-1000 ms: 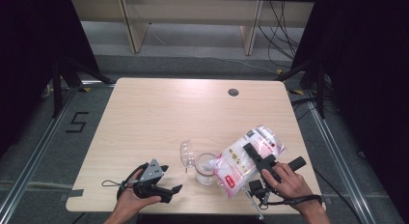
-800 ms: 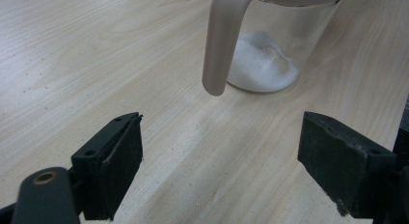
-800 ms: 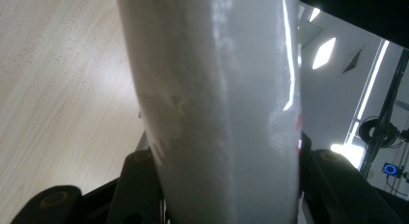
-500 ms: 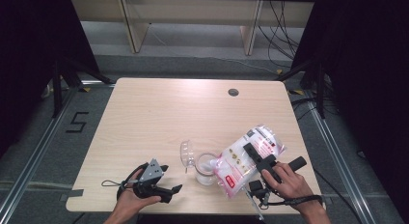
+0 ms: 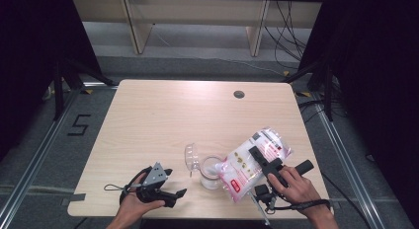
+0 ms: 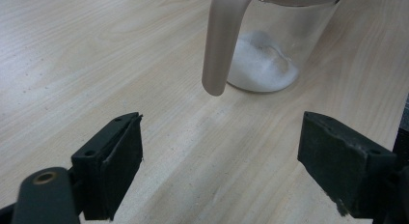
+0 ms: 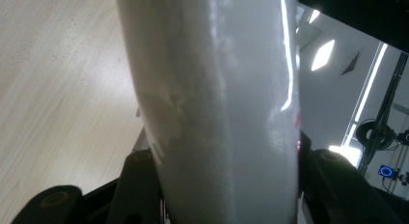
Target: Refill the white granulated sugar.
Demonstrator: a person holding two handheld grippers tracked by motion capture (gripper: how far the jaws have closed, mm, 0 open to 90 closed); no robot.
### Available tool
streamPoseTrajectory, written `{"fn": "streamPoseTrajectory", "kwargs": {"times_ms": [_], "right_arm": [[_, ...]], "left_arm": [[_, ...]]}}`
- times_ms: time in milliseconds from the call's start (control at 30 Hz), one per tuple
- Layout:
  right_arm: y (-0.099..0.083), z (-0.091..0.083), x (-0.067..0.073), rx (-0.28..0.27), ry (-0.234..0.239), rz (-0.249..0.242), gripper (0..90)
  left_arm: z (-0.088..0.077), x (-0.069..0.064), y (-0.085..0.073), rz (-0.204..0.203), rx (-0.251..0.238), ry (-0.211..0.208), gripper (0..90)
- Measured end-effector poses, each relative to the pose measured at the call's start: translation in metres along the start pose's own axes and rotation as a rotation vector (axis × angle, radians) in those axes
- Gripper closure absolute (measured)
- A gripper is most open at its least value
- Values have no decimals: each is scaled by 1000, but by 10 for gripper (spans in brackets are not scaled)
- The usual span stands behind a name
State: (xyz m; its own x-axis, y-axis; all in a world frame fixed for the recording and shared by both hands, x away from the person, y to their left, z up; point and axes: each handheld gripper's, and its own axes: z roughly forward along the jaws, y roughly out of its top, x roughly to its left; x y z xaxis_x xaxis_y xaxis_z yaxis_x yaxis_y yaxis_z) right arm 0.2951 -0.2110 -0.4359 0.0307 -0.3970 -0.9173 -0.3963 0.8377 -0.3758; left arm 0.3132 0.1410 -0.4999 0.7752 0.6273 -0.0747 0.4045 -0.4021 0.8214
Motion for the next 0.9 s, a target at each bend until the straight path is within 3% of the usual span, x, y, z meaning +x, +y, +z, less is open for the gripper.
{"fn": "streamPoseTrajectory", "kwargs": {"times_ms": [167, 200, 367, 400, 500, 533, 600, 700, 733, 767, 833, 900], "right_arm": [[0, 0, 0, 0, 1, 1, 572], [0, 0, 1, 1, 0, 6, 572], [0, 0, 0, 0, 1, -3, 573], [0, -1, 0, 0, -1, 0, 573], [0, 0, -1, -1, 1, -12, 574], [0, 0, -1, 0, 2, -13, 574], [0, -1, -1, 5, 2, -18, 574], [0, -1, -2, 10, -4, -20, 574], [0, -1, -2, 9, -4, -19, 574], [0, -2, -2, 9, -3, -18, 574], [0, -1, -1, 7, -2, -18, 575], [0, -1, -1, 6, 0, -11, 575]], "left_arm": [[0, -1, 0, -4, -8, 1, 157], [-1, 1, 0, 18, 15, 9, 157], [-1, 1, 0, 22, 16, 12, 157], [0, 0, 0, 5, 3, 3, 157], [-1, 1, 0, 14, 11, 7, 157], [0, -1, 0, -8, -10, -1, 157], [-1, 1, 0, 20, 14, 8, 157], [0, -1, 0, -4, -6, 2, 157], [-1, 1, 0, 20, 16, 9, 157], [0, -1, 0, -7, -9, -1, 157], [0, -1, 0, -8, -9, -1, 157], [-1, 1, 0, 20, 16, 9, 157]]}}
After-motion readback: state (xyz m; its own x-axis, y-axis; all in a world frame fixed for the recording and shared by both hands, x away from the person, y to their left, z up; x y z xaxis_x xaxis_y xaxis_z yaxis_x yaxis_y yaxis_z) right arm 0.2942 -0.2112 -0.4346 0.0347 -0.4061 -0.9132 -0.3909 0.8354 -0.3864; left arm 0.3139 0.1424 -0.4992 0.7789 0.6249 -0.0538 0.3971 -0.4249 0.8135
